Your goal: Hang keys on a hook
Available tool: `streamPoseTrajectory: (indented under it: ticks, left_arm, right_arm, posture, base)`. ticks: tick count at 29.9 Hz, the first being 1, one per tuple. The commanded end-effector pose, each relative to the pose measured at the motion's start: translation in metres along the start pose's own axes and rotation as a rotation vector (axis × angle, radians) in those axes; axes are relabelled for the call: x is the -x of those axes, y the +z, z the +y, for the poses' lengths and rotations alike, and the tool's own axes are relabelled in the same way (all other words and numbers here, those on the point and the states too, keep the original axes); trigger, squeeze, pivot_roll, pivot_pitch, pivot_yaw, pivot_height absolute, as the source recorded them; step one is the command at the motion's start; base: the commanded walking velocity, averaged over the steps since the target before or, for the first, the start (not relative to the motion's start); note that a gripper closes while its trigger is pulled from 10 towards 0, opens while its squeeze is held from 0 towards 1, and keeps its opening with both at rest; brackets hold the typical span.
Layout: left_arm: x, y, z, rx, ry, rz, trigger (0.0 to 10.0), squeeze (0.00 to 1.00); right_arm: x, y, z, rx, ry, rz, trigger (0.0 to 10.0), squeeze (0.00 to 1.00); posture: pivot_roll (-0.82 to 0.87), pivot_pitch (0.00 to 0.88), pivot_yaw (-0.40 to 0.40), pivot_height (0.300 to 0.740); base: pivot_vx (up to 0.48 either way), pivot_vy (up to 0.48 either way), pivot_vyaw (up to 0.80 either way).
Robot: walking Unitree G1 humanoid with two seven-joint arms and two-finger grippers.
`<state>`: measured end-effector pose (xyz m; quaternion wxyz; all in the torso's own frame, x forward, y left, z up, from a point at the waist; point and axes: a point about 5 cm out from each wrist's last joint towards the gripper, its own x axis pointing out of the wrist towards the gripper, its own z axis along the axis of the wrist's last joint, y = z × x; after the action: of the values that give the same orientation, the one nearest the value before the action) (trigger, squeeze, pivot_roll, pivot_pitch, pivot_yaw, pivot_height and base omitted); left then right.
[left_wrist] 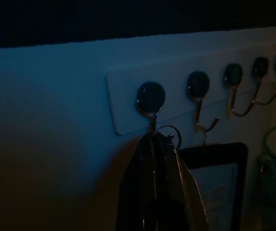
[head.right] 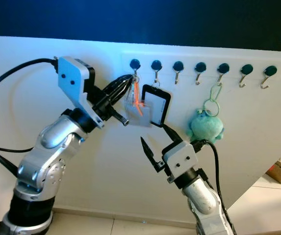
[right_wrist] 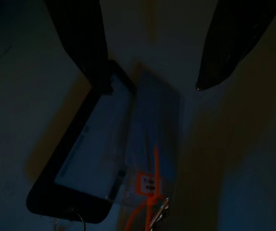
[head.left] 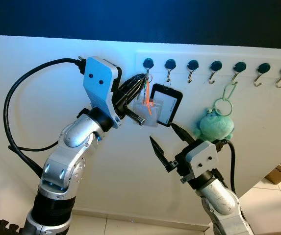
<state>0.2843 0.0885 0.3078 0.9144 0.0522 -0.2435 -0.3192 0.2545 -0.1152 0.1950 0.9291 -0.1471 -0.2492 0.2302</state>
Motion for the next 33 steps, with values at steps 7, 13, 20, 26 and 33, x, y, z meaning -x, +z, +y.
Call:
streamPoseTrajectory:
  ticks: [7, 13, 20, 26, 33]
  left_arm:
    - [-0.004, 0.001, 0.001, -0.044, 0.009, 0.011, 10.0, 0.00]
    - [0.002, -0.005, 0.000, -0.040, -0.011, 0.035, 10.0, 1.00]
    - [0.026, -0.001, -0.004, 0.138, -0.057, -0.001, 10.0, 0.00]
    - [0.041, -0.006, -0.003, 0.177, -0.095, 0.040, 10.0, 0.00]
    - [0.070, -0.046, -0.012, 0.120, -0.047, 0.240, 10.0, 0.00]
  right_arm:
    - [0.000, 0.000, 0.005, -0.005, 0.011, 0.005, 10.0, 0.00]
    - [0.000, 0.000, 0.005, -0.007, 0.010, 0.006, 10.0, 0.00]
    - [0.003, -0.001, 0.005, -0.007, 0.011, 0.015, 10.0, 0.00]
    - [0.004, -0.003, 0.005, -0.007, 0.014, 0.023, 10.0, 0.00]
    - [0.009, -0.013, 0.008, -0.015, 0.025, 0.063, 10.0, 0.00]
  posture:
    - [0.08, 0.142, 0.030, 0.740]
    - [0.08, 0.149, 0.032, 0.740]
    - [0.08, 0.158, 0.028, 0.740]
    - [0.08, 0.161, 0.026, 0.740]
    - [0.09, 0.168, 0.014, 0.740]
  base:
    - [0.000, 0.000, 0.00]
    - [0.000, 0.000, 0.00]
    - [0.000, 0.000, 0.00]
    - [0.000, 0.000, 0.00]
    - [0.000, 0.000, 0.00]
